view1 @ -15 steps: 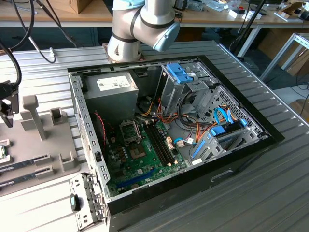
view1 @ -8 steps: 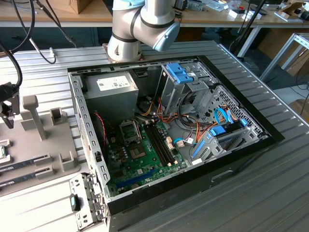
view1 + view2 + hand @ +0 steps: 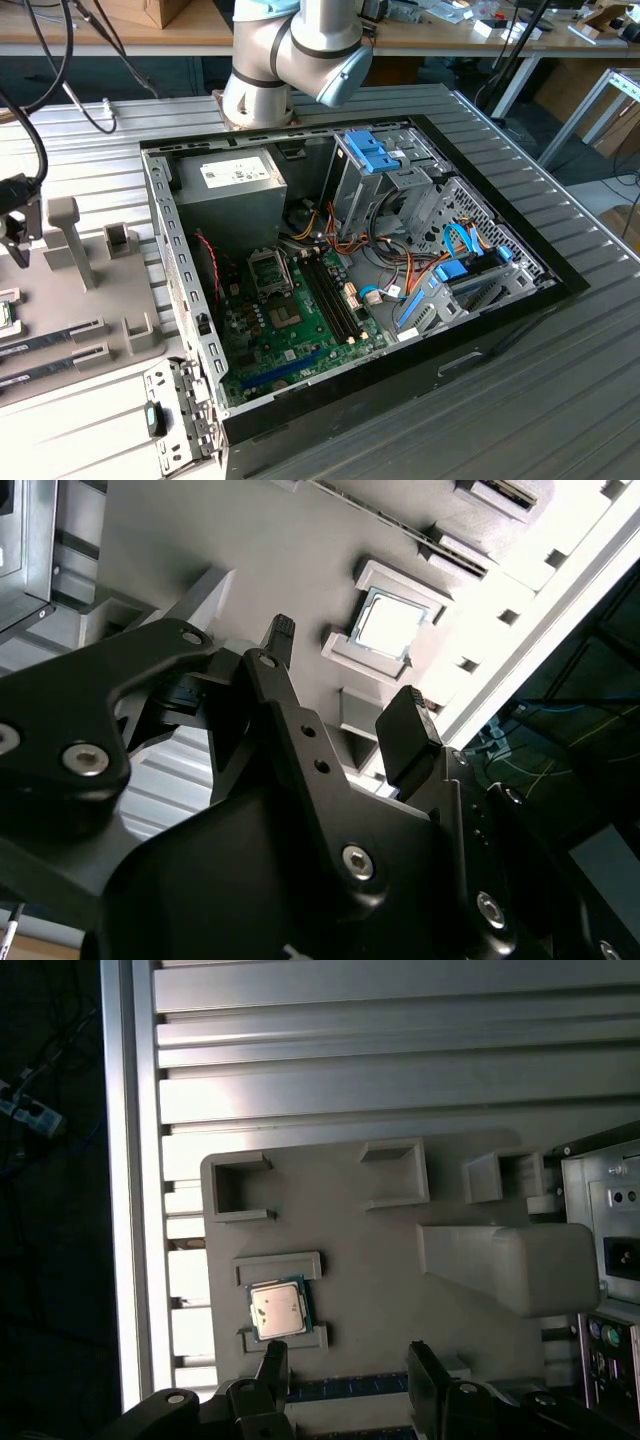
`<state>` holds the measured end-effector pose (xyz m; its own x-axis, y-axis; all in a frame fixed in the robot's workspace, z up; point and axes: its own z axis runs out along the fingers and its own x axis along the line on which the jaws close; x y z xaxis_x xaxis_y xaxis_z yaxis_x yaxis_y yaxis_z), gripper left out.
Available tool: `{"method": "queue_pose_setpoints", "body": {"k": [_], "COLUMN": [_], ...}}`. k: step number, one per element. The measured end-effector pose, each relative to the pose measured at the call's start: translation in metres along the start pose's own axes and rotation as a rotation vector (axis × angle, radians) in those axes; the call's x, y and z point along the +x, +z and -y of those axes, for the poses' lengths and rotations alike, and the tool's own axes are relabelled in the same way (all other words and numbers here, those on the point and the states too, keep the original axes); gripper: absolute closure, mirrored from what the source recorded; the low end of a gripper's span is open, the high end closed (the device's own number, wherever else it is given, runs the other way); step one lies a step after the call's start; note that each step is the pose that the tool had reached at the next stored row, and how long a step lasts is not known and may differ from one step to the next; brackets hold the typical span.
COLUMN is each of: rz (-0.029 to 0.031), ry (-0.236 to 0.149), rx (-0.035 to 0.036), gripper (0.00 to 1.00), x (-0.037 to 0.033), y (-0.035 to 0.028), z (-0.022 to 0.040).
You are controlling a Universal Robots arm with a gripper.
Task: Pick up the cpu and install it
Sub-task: 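Pick up the cpu and move it towards the insertion slot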
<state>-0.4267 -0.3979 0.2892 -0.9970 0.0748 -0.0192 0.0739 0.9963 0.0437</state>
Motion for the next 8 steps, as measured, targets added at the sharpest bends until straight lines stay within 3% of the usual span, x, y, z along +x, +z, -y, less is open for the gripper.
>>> {"method": "queue_pose_setpoints", "body": {"k": [7,8], "rz": [0.0000,0.0000], "ry": [0.000,0.000], "rx": [0.0000,0.0000], "gripper": [0.40,0.40], "x": [0.0001,0.0001], "y": [0.0038,0.0069], "z": [0.0002,0.0003]}}
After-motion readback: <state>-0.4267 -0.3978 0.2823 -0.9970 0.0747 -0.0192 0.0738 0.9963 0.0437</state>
